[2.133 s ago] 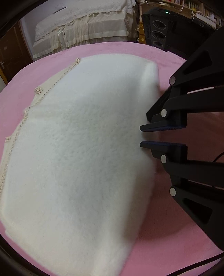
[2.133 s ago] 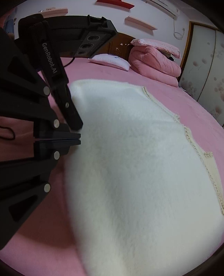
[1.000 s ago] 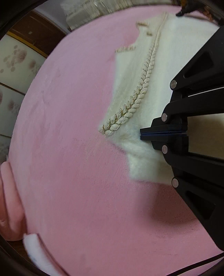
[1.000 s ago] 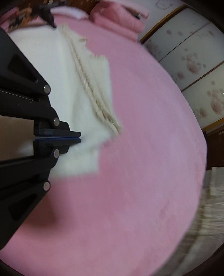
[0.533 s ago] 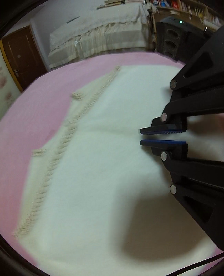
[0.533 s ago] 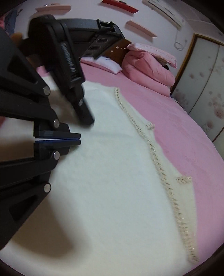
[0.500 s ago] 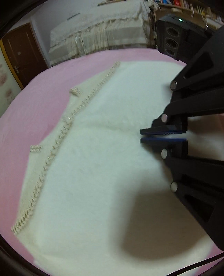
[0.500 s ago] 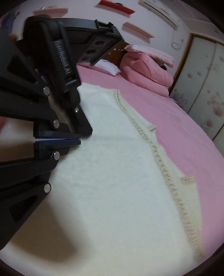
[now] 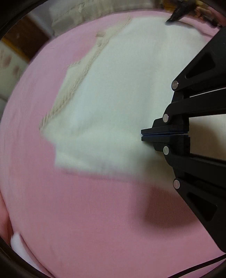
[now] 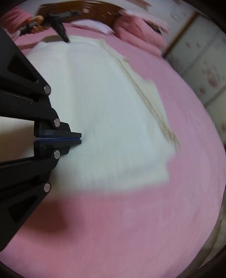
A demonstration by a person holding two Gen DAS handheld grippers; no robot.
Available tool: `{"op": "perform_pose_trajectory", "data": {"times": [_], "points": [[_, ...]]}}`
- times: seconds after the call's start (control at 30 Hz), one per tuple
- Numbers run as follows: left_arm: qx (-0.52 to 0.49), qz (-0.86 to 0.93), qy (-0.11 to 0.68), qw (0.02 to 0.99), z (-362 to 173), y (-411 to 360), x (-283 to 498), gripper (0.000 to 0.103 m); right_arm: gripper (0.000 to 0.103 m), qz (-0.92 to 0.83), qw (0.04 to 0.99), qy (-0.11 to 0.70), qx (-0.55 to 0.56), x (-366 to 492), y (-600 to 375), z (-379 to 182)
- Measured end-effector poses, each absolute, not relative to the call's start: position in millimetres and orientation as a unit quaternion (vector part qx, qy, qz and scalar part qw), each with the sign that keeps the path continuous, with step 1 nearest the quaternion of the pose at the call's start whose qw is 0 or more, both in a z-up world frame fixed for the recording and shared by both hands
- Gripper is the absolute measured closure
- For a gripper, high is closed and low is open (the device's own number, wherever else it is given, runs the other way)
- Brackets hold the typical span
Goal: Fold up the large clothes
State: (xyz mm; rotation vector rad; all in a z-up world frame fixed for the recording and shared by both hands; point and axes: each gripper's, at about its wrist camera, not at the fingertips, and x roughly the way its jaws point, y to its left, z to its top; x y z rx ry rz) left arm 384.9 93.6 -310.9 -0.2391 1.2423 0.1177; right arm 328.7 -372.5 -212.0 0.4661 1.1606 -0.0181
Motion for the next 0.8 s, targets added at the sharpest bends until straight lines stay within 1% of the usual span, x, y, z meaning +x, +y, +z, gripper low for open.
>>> {"op": "perform_pose_trajectory", "data": {"times": [0.03,0.07,0.13,0.2,0.3,0.4,0.47,0.53,0.63,0.7,0.73,0.8], "points": [[-0.089,0.056,0.576,0.811,-306,93,385,0.102,0.103,-0.027,0.812,0.545,0.209,327,-382,-207],[-0.087,0.059,0.575,0.811,-304,93,385,0.102,0.103,-0.045,0.813,0.547,0.194,328,-383,-203],[-0.095,0.069,0.581,0.806,-297,82,382,0.102,0.103,-0.071,0.815,0.550,0.171,332,-367,-195],[-0.113,0.048,0.575,0.809,-286,48,372,0.102,0.103,-0.056,0.819,0.547,0.164,333,-342,-189],[-0.150,-0.054,0.574,0.803,-270,-6,341,0.102,0.103,0.061,0.809,0.536,0.234,325,-287,-188],[-0.165,-0.112,0.597,0.777,-271,-56,323,0.102,0.103,0.162,0.752,0.560,0.308,316,-215,-209],[-0.153,-0.113,0.620,0.761,-280,-79,315,0.102,0.103,0.192,0.723,0.586,0.313,309,-174,-227],[-0.125,-0.103,0.641,0.750,-291,-90,311,0.102,0.103,0.198,0.717,0.598,0.299,306,-158,-235],[-0.083,-0.078,0.651,0.751,-300,-58,298,0.102,0.103,0.200,0.716,0.610,0.274,300,-177,-239],[-0.066,-0.035,0.647,0.759,-297,-23,295,0.102,0.103,0.143,0.735,0.631,0.204,296,-207,-239],[-0.063,-0.002,0.649,0.758,-296,2,293,0.102,0.103,0.116,0.743,0.633,0.186,292,-237,-241],[-0.070,0.056,0.651,0.754,-297,49,290,0.102,0.103,0.073,0.746,0.626,0.214,282,-288,-244]]}}
